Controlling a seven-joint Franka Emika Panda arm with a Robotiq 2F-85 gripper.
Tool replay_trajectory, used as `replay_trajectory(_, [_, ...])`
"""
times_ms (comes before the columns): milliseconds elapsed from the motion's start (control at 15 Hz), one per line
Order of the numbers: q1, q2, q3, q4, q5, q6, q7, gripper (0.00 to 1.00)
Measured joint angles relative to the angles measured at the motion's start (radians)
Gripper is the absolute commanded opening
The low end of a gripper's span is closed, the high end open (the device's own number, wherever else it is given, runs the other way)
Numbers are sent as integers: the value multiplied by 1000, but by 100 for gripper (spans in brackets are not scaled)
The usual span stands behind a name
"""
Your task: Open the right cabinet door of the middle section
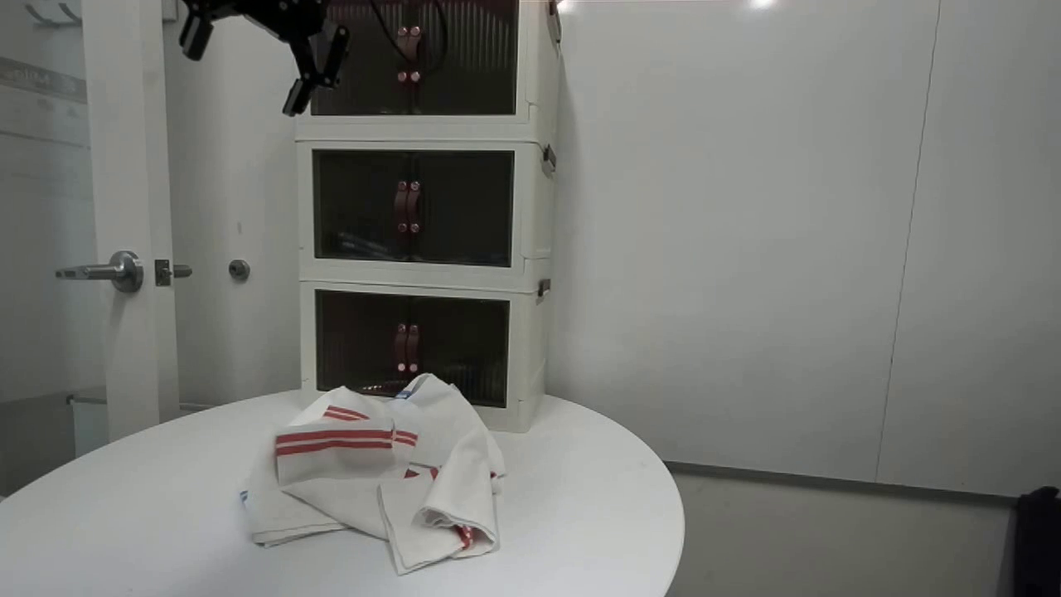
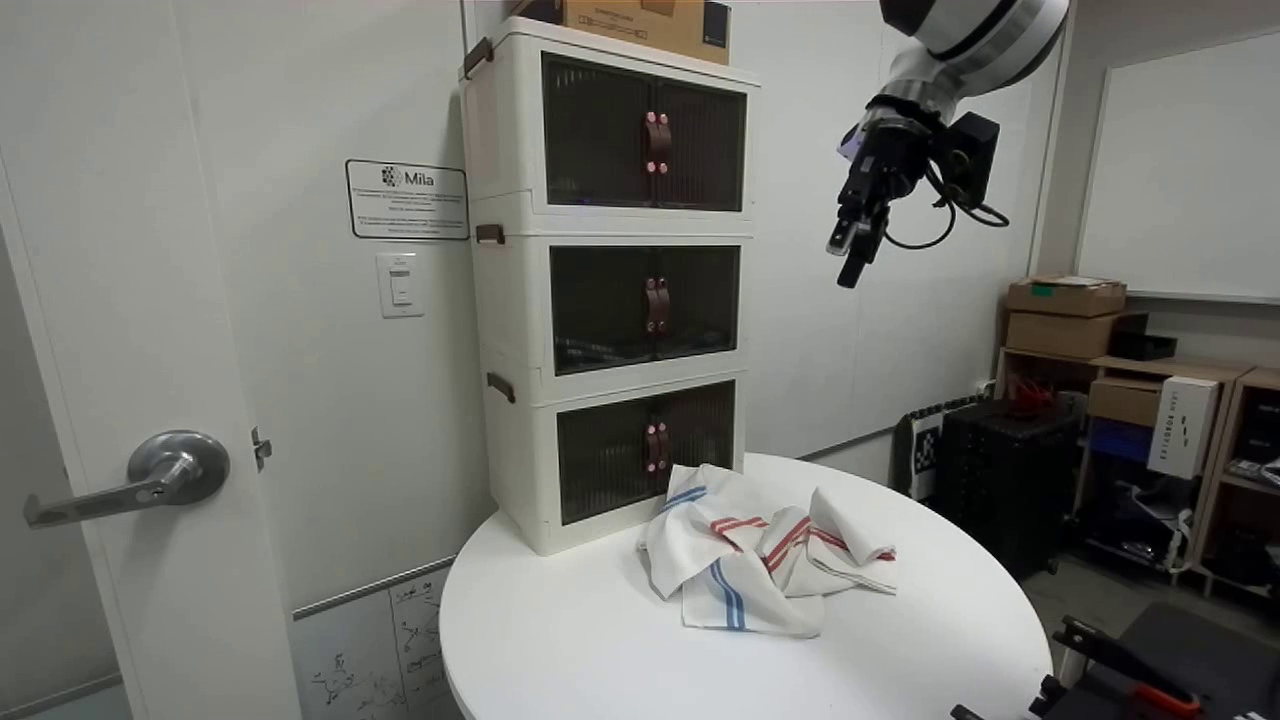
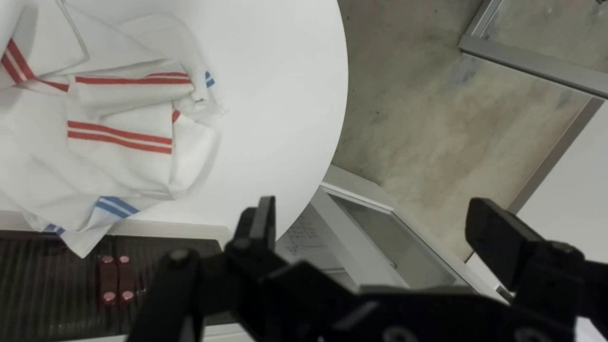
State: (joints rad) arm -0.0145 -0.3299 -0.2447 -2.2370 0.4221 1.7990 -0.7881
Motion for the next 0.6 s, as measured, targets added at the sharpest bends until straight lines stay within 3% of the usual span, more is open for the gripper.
replay_trajectory(600, [-13, -21, 0, 0, 15, 11, -6, 100])
